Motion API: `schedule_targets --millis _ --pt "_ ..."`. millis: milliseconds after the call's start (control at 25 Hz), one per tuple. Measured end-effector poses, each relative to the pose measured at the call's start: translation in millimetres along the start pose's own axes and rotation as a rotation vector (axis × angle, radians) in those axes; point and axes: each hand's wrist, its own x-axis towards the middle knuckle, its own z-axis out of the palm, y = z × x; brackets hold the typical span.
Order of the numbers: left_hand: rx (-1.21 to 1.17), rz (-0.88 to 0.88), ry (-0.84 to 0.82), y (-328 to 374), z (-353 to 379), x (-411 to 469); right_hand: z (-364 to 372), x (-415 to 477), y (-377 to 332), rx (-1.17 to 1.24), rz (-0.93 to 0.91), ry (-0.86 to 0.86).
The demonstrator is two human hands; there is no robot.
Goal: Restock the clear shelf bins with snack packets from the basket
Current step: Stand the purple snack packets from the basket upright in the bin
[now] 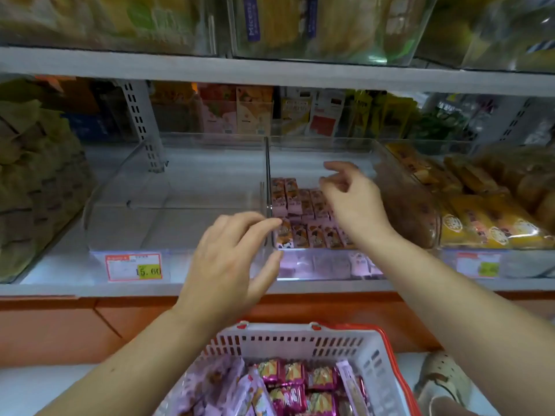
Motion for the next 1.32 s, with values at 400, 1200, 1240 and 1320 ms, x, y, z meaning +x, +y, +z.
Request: schedule_targets --millis 400,1200,1240,1320 --pt "-0.06 -0.136 -1.008 45 75 -203 -10 -222 191 -0.791 0.328 -0.847" --pt "-0.425 -0.374 -0.957 75 70 -186 -34 -239 114 0.304 0.884 -0.621" --pt "-0.509 -0.427 -0.97 78 68 -183 -37 -236 113 0.341 0.867 -0.596" --pt "-0.641 -0.537 -0.996 80 67 -182 -40 -233 114 0.388 0.836 -0.55"
